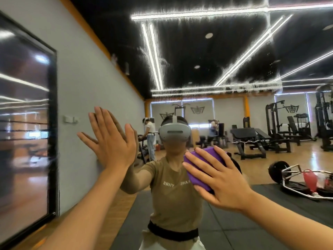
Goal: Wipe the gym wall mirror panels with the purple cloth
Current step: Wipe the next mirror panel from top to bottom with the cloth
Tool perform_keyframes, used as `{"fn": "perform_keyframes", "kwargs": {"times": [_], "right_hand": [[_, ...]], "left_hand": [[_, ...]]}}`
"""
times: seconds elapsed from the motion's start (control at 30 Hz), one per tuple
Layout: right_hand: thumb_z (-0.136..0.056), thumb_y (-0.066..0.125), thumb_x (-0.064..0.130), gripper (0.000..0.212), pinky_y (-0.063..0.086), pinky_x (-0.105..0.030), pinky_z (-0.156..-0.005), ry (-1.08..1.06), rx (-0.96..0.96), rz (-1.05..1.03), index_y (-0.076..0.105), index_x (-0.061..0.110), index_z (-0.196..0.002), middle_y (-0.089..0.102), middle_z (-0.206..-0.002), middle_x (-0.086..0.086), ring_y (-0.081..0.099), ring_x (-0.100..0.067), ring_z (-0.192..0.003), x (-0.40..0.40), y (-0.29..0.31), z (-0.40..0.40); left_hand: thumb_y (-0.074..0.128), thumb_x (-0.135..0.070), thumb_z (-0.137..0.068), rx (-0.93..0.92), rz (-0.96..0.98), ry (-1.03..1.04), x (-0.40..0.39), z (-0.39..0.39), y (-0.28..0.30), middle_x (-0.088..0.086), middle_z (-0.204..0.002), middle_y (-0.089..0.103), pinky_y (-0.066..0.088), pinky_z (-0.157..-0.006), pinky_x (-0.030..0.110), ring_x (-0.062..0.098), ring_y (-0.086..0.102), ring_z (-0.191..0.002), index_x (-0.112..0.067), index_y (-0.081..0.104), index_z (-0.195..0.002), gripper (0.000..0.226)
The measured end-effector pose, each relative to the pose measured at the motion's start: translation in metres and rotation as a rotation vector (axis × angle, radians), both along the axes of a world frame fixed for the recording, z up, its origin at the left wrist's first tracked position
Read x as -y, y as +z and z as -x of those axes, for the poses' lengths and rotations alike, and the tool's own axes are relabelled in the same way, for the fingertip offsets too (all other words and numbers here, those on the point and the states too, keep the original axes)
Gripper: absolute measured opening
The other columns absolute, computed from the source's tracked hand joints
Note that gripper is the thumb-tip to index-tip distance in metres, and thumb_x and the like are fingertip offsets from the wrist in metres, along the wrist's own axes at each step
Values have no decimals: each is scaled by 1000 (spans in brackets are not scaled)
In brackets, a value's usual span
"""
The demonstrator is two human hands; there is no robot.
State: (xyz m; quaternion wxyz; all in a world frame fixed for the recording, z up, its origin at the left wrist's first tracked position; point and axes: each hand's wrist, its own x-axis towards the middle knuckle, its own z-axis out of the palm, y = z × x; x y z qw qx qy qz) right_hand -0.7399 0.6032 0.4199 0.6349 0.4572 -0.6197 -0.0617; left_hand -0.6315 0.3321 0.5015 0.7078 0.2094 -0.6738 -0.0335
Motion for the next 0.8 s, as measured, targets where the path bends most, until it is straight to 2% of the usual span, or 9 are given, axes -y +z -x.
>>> {"fn": "perform_keyframes", "kwargs": {"times": [0.1, 0.17, 0.3, 0.4, 0.47, 0.6, 0.73, 0.8], "right_hand": [[-103, 33, 53, 60, 8, -50, -125, -29, -44, -106, 31, 28, -158, 25, -166, 2, 18, -21, -155, -8, 36, 5], [-104, 28, 53, 61, 8, -49, -125, -44, -24, -62, 30, 26, -159, 23, -166, 1, 17, -21, -155, -8, 70, 8], [-102, 26, 51, 62, 8, -48, -124, -32, 119, 167, 28, 27, -159, 23, -167, 2, 17, -19, -155, -6, 151, 5], [-102, 19, 52, 62, 1, -45, -125, -30, 270, 388, 19, 31, -161, 15, -169, 5, 8, -17, -156, -13, 205, 3], [-103, 19, 52, 62, -1, -45, -125, -23, 318, 468, 17, 31, -161, 13, -170, 4, 6, -17, -156, -13, 216, 3], [-103, 28, 52, 65, -1, -47, -125, 38, 315, 520, 19, 26, -162, 12, -170, 3, 5, -18, -156, -7, 170, 3], [-101, 33, 56, 69, 10, -58, -123, 24, 277, 394, 23, 23, -161, 13, -169, 1, 9, -21, -157, -13, 70, 3], [-101, 34, 54, 67, 12, -58, -122, 4, 239, 350, 25, 22, -160, 17, -169, 0, 14, -23, -156, -23, 23, 5]], "left_hand": [[15, -53, -99, 6, -5, -4, 3, 1, -1, 7, -170, 2, -6, -120, 64, 24, -3, -156, -9, 7, -162, 77], [16, -51, -99, 15, 27, -12, 4, 2, -2, 7, -170, 2, -7, -120, 64, 26, -2, -156, -14, 8, -162, 73], [19, -43, -102, 73, 210, -52, 6, 2, -2, 4, -169, 9, 0, -122, 61, 23, 5, -156, -16, 13, -161, 65], [18, -42, -102, 73, 217, -67, 6, 1, -1, 3, -169, 11, 3, -123, 59, 22, 7, -156, -15, 15, -161, 65], [18, -42, -102, 66, 217, -76, 5, 1, 0, 3, -169, 11, 3, -123, 58, 22, 8, -156, -15, 16, -161, 65], [21, -41, -103, 48, 233, -68, 7, 2, -2, 3, -169, 12, 2, -123, 57, 21, 8, -156, -16, 17, -161, 64], [22, -39, -103, 49, 235, -59, 7, 2, -2, 2, -169, 11, 0, -124, 56, 20, 6, -156, -16, 17, -161, 63], [22, -39, -103, 52, 230, -62, 7, 2, -2, 2, -169, 11, 0, -124, 56, 20, 6, -156, -16, 17, -161, 63]]}}
